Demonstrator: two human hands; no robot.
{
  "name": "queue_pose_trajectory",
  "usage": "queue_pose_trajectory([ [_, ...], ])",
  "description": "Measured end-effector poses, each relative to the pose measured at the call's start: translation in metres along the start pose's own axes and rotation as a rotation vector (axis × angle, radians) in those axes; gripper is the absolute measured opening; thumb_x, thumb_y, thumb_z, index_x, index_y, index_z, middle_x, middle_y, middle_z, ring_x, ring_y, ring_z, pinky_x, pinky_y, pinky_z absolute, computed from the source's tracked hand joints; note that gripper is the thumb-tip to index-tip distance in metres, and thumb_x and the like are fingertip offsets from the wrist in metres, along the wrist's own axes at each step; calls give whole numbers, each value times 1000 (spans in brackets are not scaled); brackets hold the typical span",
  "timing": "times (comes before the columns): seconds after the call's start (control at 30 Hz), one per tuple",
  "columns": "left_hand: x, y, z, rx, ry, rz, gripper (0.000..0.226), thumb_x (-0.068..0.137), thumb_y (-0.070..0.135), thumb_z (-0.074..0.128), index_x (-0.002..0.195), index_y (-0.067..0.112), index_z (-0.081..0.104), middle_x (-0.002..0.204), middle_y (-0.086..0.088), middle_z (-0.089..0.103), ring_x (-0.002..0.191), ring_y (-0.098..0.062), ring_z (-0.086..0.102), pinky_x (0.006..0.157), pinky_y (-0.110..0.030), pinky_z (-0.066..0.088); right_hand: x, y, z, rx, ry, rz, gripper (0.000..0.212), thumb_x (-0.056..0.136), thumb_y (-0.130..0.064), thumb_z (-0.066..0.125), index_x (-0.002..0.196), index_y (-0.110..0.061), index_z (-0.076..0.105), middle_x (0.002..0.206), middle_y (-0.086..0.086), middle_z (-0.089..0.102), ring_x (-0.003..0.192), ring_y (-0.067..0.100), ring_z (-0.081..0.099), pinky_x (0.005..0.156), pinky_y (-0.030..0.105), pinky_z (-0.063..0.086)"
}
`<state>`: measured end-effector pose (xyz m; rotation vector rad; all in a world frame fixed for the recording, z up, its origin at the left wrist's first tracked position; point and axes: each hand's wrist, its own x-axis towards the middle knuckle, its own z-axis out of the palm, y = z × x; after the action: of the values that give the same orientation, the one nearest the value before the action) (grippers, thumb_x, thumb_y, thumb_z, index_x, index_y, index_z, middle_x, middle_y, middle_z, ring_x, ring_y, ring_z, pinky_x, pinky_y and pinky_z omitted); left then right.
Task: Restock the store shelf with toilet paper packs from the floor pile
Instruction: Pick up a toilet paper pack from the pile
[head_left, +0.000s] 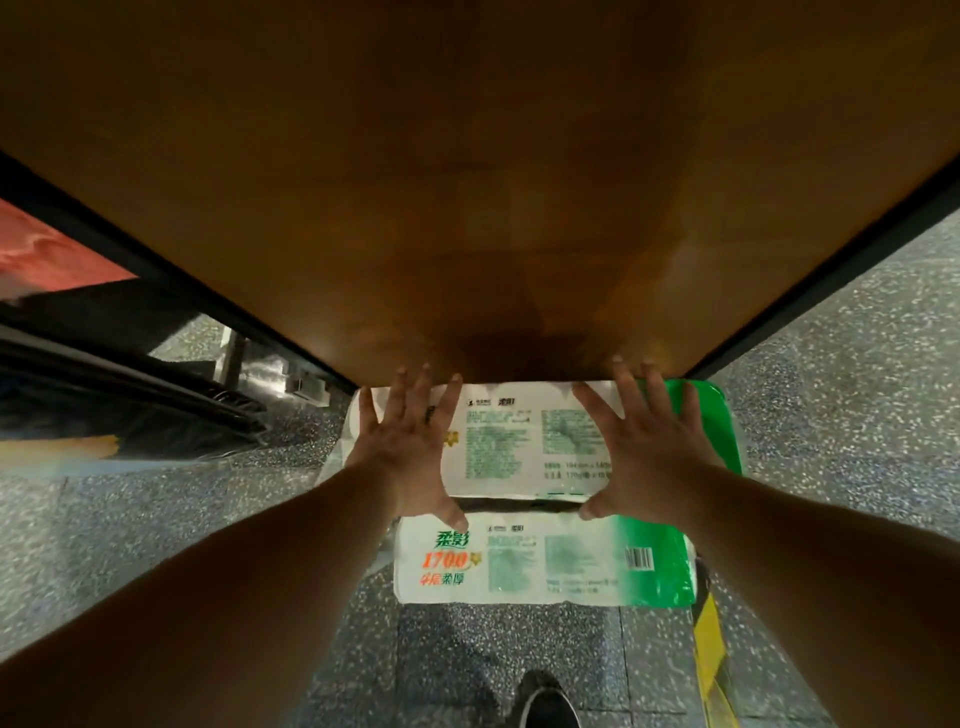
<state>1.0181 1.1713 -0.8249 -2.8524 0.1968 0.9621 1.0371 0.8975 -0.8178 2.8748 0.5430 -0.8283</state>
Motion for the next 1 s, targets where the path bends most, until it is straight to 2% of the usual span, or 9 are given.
queue_pose_trajectory([
  [0.07,4,2,2,8,28,11,154,57,75,80,152,23,-29,164,-13,-19,151,-42,-22,119,-68,-6,4,4,3,-27,-3,-5,143,60,-85,70,155,-35,-25,164,14,-26,152,44,-15,118,70,3],
  [0.17,6,3,1,11,119,28,130,67,63,77,154,19,-10,153,-13,19,147,-39,11,120,-66,9,8,3,-1,-69,15,-9,135,67,-75,71,155,-34,-22,161,16,-2,148,41,8,118,69,14],
  [0.23,3,3,0,-16,130,24,123,68,57,76,152,20,-6,148,-11,26,141,-36,21,120,-64,13,7,0,-8,-70,-1,0,129,70,-67,71,156,-34,-19,157,14,8,143,38,17,116,66,20],
  [0.5,-44,-20,-31,-70,192,10,126,65,53,79,155,23,-4,144,-8,31,136,-31,28,120,-61,17,-24,-20,-58,-77,8,-18,129,67,-65,74,157,-36,-13,157,13,15,139,36,24,113,65,24],
  [0.6,-81,-42,-55,-66,257,-19,127,66,56,79,156,23,-4,146,-8,30,138,-31,26,122,-60,15,-45,-39,-95,-69,31,-47,128,70,-63,76,157,-36,-14,160,13,13,142,38,22,115,68,20],
  [0.7,-130,-72,-80,-76,302,-50,131,64,63,79,158,26,-5,150,-6,28,142,-31,24,122,-59,9,-72,-65,-140,-64,71,-81,127,71,-64,77,157,-39,-13,159,11,13,143,37,20,117,68,14],
  [0.83,-216,-117,-119,-69,334,-113,126,62,63,74,157,28,-2,152,-5,30,142,-30,25,121,-59,15,-119,-117,-205,-105,153,-147,124,72,-67,73,158,-40,-12,163,12,6,144,38,19,116,68,12],
  [1.0,-350,-178,-165,-42,369,-222,133,62,64,77,159,24,-6,154,-7,25,143,-32,23,121,-57,15,-196,-198,-292,-130,225,-240,124,71,-70,72,158,-39,-11,162,12,8,144,39,19,116,70,11],
])
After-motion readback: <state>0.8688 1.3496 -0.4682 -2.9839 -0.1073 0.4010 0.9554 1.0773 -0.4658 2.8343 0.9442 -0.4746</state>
